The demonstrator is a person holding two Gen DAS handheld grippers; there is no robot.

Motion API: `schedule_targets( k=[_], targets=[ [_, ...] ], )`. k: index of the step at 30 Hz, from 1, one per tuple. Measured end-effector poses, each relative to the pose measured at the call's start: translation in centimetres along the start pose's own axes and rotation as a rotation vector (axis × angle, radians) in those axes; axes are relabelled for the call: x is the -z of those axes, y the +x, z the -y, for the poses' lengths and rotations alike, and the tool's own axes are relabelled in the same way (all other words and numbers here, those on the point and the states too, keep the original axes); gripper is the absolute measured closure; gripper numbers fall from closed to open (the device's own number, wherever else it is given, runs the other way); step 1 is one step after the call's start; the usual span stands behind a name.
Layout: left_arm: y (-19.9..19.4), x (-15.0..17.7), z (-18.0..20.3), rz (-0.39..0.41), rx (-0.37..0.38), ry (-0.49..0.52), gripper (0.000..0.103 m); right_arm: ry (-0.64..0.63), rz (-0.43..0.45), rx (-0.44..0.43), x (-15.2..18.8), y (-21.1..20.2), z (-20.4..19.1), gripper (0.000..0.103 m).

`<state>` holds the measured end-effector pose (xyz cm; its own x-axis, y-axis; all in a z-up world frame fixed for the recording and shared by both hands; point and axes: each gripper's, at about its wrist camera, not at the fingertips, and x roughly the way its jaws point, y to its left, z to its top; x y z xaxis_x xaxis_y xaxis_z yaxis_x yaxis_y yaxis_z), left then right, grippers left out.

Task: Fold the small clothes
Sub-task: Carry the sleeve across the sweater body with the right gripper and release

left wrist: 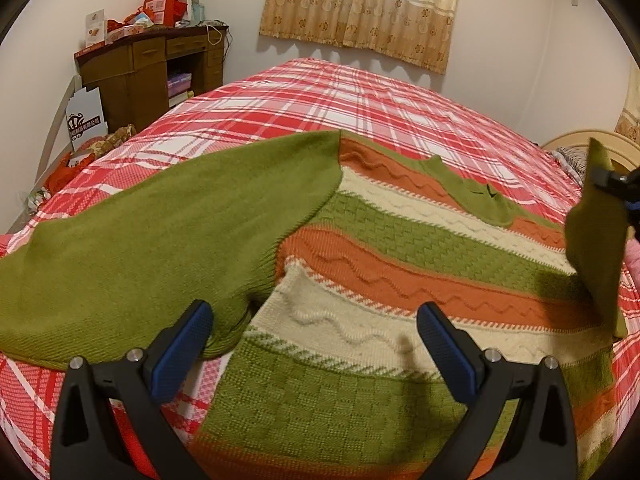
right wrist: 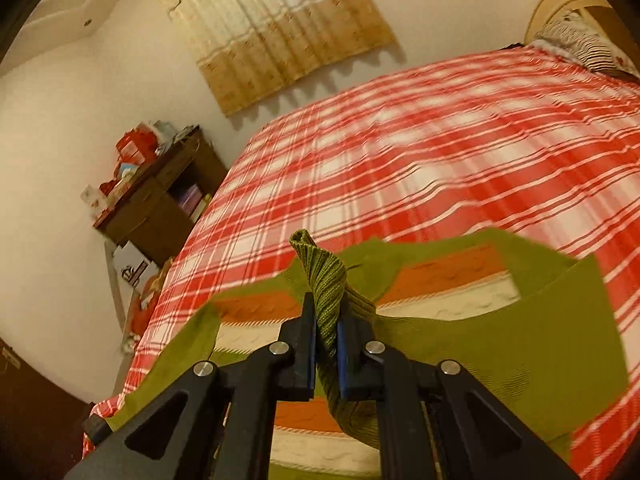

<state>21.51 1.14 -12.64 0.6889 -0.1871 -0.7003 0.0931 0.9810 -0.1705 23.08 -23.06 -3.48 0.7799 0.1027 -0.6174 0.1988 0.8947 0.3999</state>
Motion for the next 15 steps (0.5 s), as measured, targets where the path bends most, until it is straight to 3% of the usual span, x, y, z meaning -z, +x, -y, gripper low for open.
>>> schedule_targets(
  k=[12, 15],
  targets=[
    [-0.6, -0.1, -0.7, 0.003, 0.04, -0.025, 0.0, 0.006, -0.07, -0.019, 2.5, 4.4, -1.1, 0.096],
    [-2.1, 0.1, -1.5, -0.012, -0.02, -0.02, 0.0, 0.014, -0.083, -0.022, 2.9, 5.0, -1.0, 0.096]
  ],
)
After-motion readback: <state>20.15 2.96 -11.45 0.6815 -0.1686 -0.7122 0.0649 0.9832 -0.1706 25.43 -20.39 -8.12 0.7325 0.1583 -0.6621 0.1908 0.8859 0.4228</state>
